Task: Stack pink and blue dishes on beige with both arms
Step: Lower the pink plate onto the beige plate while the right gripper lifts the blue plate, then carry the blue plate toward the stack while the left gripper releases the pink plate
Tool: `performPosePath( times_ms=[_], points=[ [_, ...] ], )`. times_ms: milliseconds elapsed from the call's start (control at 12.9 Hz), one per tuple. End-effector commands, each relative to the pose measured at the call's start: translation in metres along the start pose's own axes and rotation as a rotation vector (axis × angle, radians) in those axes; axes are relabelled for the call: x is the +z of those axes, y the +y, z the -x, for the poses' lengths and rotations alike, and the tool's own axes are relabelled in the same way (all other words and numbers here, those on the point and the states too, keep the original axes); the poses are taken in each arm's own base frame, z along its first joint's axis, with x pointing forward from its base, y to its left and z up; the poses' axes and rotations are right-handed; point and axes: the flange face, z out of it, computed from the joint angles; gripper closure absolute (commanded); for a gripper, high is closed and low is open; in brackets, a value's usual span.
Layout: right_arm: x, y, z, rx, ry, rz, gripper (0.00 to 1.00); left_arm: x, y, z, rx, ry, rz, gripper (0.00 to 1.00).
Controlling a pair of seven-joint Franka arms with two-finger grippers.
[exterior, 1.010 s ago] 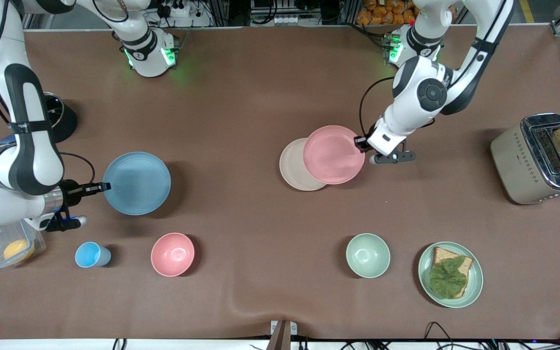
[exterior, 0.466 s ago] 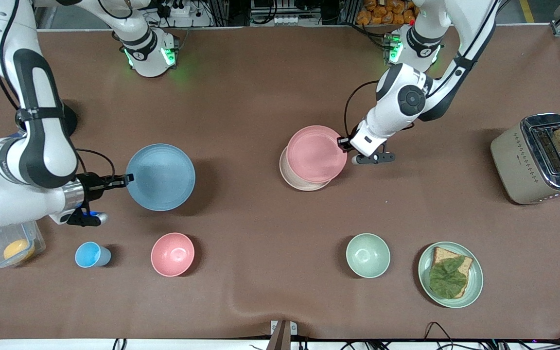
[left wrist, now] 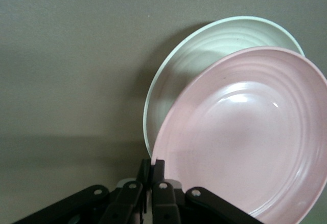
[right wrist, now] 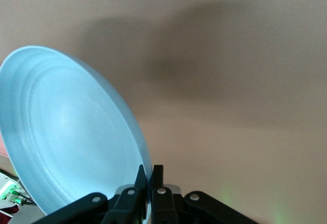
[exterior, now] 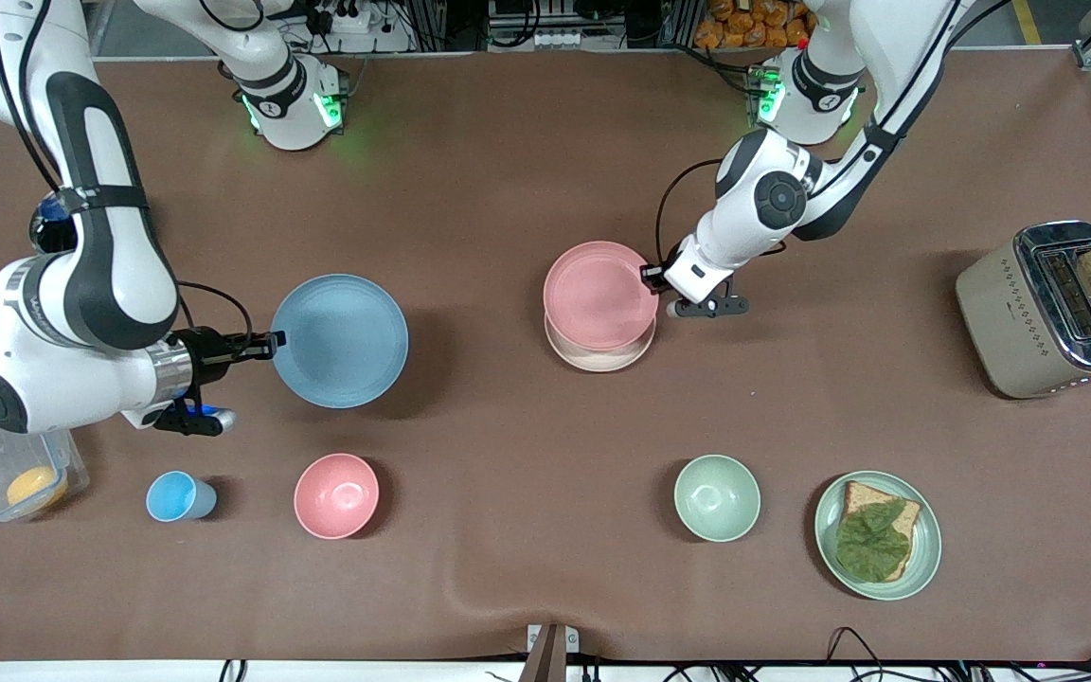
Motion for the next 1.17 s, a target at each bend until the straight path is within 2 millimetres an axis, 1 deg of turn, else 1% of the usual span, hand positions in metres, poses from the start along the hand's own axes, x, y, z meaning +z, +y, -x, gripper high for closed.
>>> performPosePath(
  times_ms=[0,78,155,233,311,389,466,622,699,777,933,1010,1088],
  points=[
    [-0.003,-0.017,0.01,-0.01,0.002,-0.013,1.0,0.004,0.0,-0.001,-0.013,0.018,0.001,1.0],
    [-0.008,-0.027,0.011,-0.03,0.014,-0.009,1.0,0.006,-0.001,-0.001,-0.015,0.013,0.0,1.0],
    [-0.009,-0.053,0.014,-0.063,0.026,0.011,1.0,0.009,-0.003,-0.001,-0.014,0.007,-0.002,1.0],
    [-0.001,-0.079,0.018,-0.1,0.028,0.035,1.0,0.012,-0.005,-0.002,0.003,0.008,-0.014,1.0],
    [0.003,-0.092,0.02,-0.097,0.036,0.044,1.0,0.013,-0.013,-0.01,-0.003,0.015,-0.024,1.0],
    [0.004,-0.098,0.019,-0.094,0.052,0.04,1.0,0.011,-0.014,-0.012,-0.008,0.02,-0.021,1.0],
    [0.008,-0.109,0.02,-0.11,0.062,0.045,1.0,0.011,-0.014,-0.014,-0.01,0.021,-0.02,1.0],
    [0.019,-0.133,0.025,-0.145,0.057,0.06,1.0,0.011,-0.012,-0.017,-0.013,0.021,-0.012,1.0],
    [0.021,-0.141,0.029,-0.158,0.058,0.065,1.0,0.013,-0.012,-0.017,-0.015,0.017,-0.011,1.0],
    [0.026,-0.153,0.036,-0.176,0.05,0.075,1.0,0.012,-0.01,-0.018,-0.016,0.02,-0.008,1.0],
    [0.024,-0.181,0.057,-0.225,0.056,0.096,1.0,0.013,-0.009,-0.018,-0.024,0.018,-0.006,1.0],
    [0.022,-0.185,0.062,-0.233,0.063,0.097,1.0,0.015,-0.009,-0.019,-0.026,0.015,-0.005,1.0],
    [0.023,-0.186,0.06,-0.234,0.071,0.094,1.0,0.016,-0.007,-0.02,-0.024,0.013,-0.001,1.0]
  ],
)
